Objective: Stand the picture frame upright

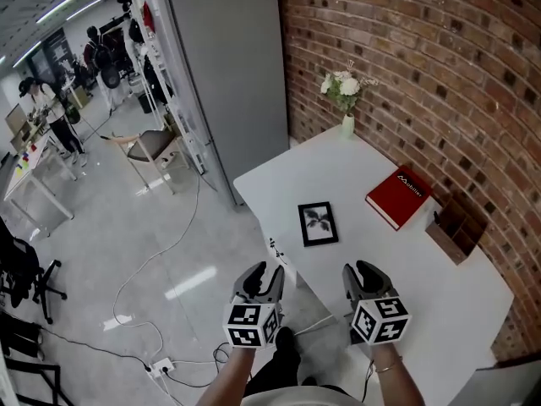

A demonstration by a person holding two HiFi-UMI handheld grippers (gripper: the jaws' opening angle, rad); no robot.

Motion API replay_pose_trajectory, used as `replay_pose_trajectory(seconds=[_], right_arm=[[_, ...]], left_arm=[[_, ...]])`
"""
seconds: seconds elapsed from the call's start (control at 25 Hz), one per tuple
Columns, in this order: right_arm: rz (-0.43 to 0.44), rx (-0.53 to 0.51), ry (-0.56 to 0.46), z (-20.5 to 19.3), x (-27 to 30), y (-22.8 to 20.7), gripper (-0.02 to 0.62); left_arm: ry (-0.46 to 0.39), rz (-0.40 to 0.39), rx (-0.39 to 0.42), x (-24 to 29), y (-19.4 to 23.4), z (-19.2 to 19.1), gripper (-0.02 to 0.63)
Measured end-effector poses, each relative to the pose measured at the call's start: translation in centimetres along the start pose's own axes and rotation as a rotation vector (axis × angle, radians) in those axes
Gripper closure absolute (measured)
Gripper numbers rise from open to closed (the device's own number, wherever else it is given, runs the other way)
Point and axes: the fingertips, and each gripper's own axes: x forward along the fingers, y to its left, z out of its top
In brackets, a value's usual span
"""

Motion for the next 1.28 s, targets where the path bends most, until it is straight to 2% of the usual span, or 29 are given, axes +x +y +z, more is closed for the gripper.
replay_pose_trajectory(seconds=[0.24, 0.64, 0.96, 1.28], right_arm=[[-0.037, -0.008, 0.016, 1.8, 4.7, -0.8, 0.491], [-0.102, -0.01, 0.035, 3.0, 8.7, -1.9, 0.491], [-0.103, -0.037, 0.082, 3.0, 11.3, -3.3, 0.491], [-0.079, -0.038, 0.096, 3.3, 13.3, -4.6, 0.491]], left_arm=[[0.018, -0.03, 0.017, 4.8, 2.6, 1.9, 0.46], [0.039, -0.092, 0.011, 9.7, 5.2, 3.2, 0.466], [0.066, -0.11, 0.019, 12.3, 5.4, 3.2, 0.466], [0.089, -0.087, 0.017, 14.3, 5.5, 2.9, 0.469]])
